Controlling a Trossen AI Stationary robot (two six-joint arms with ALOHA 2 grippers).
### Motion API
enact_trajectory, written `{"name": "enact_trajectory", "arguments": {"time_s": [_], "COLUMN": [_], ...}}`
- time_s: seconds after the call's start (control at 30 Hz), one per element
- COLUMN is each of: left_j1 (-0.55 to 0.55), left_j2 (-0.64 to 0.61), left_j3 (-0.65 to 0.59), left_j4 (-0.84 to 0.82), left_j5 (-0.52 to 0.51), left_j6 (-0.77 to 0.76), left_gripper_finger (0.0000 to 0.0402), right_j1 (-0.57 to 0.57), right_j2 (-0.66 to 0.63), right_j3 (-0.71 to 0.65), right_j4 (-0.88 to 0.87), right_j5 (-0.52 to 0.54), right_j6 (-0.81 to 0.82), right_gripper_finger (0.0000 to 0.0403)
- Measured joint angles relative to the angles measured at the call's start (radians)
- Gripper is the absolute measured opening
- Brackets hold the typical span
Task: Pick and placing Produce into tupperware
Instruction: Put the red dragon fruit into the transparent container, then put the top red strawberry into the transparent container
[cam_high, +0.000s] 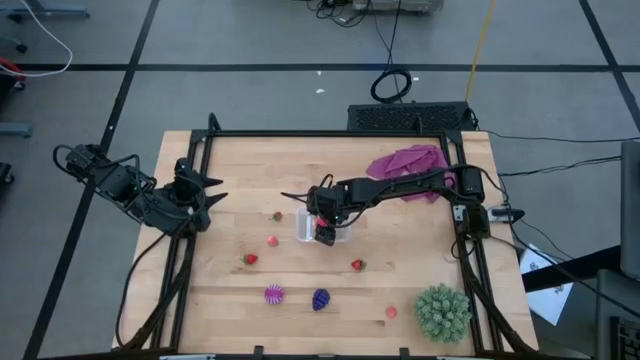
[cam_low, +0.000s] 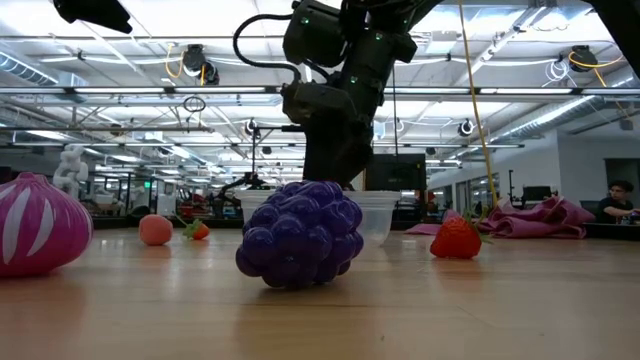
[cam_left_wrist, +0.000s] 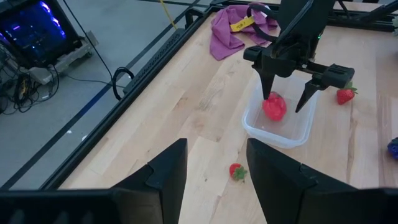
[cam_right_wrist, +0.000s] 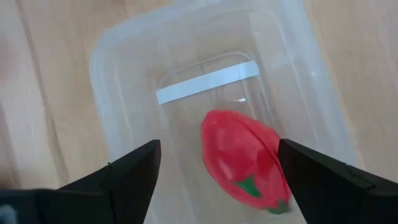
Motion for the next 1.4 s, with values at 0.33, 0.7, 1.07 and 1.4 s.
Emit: {"name": "enact_trajectory", "arguments": {"time_s": [0.33,0.7,1.07,1.4], "left_j1": [0.000,0.000,0.000,0.000], "left_j2": [0.000,0.000,0.000,0.000], "left_j3": [0.000,0.000,0.000,0.000], "left_j4": [0.000,0.000,0.000,0.000], "left_j5": [0.001,0.002,0.002,0.002], "left_j6": [0.000,0.000,0.000,0.000], "left_gripper_finger": [0.0170,0.0170,0.0170,0.0170], "right_j1": [0.032,0.073,0.098,0.107], "right_j2": [-0.089,-0.177,-0.202,-0.212], "right_j3": [-0.001,-0.001,0.000,0.000], "right_j4": [-0.057,-0.231,-0.254,-0.308], "right_j5": [0.106,0.142,0.163,0.162], "right_j6": [0.007,0.109,0.086,0.086], "right_gripper_finger": [0.0317,0.0317,0.0317,0.0317]}}
